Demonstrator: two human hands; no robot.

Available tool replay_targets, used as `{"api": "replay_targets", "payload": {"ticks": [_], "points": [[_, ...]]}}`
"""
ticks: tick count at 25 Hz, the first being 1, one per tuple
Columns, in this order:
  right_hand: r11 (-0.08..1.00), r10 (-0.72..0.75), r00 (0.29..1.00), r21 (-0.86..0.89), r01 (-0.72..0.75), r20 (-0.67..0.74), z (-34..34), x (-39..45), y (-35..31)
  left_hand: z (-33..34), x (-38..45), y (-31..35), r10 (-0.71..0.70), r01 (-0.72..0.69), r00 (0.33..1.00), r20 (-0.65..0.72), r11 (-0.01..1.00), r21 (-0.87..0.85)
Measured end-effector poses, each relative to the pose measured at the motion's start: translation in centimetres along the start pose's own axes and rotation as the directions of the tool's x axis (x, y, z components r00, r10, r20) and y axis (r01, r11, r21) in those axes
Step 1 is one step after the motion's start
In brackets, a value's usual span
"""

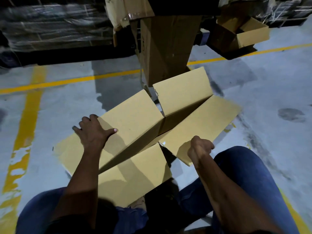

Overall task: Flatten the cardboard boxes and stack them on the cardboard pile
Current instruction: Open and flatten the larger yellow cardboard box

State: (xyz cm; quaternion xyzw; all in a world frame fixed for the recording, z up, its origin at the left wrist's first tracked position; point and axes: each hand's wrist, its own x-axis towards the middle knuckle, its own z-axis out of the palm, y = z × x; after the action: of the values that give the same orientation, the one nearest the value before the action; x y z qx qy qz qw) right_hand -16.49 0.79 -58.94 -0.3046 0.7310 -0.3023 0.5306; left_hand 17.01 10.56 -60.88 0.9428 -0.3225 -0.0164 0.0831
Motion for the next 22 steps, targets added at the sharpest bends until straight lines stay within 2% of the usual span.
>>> {"api": "replay_targets", "payload": {"ticks": [2, 4, 6, 9, 11, 13, 16, 18, 22], "points": [[0.999, 0.022, 1.000, 0.023, -0.023, 0.011, -0.5, -0.3, -1.1, -2.0, -0.5, 1.1, 0.031, -0.028, 0.998, -0.056, 0.998, 0.056], [0.997, 0.032, 0.999, 0.076, -0.033, 0.012, -0.2, -1.1, -4.3, -4.3, -1.4, 2.4, 0.052, -0.052, 0.998, -0.032, 0.999, 0.014], [0.995, 0.017, 0.992, 0.097, -0.029, 0.124, 0.3, -1.3, -5.9, -6.2, -2.8, 3.3, 0.087, -0.086, 0.996, 0.027, 0.996, -0.019], [0.999, 0.005, 0.972, 0.038, -0.014, 0.234, 0.6, -0.4, -5.0, -8.1, -6.0, 3.6, 0.293, -0.293, 0.956, 0.024, 0.956, 0.016], [0.993, -0.005, 0.965, 0.114, -0.026, 0.262, 0.5, -2.9, -5.7, -8.5, -8.1, 3.9, 0.439, -0.438, 0.898, -0.035, 0.899, 0.026], [0.972, -0.012, 0.957, 0.230, -0.057, 0.289, 1.0, -4.2, -6.7, -8.0, -9.7, 4.2, 0.510, -0.509, 0.859, -0.042, 0.860, 0.036], [0.935, -0.016, 0.955, 0.343, -0.090, 0.296, 1.9, -4.7, -7.8, -7.8, -10.3, 4.4, 0.573, -0.570, 0.817, -0.059, 0.819, 0.063], [0.927, -0.005, 0.953, 0.358, -0.109, 0.304, 2.3, -4.7, -7.9, -8.5, -9.5, 4.2, 0.607, -0.596, 0.790, -0.084, 0.793, 0.126], [0.942, -0.009, 0.956, 0.324, -0.089, 0.292, 3.6, -4.5, -7.2, -8.4, -9.0, 3.3, 0.596, -0.590, 0.802, 0.022, 0.788, 0.176]]}}
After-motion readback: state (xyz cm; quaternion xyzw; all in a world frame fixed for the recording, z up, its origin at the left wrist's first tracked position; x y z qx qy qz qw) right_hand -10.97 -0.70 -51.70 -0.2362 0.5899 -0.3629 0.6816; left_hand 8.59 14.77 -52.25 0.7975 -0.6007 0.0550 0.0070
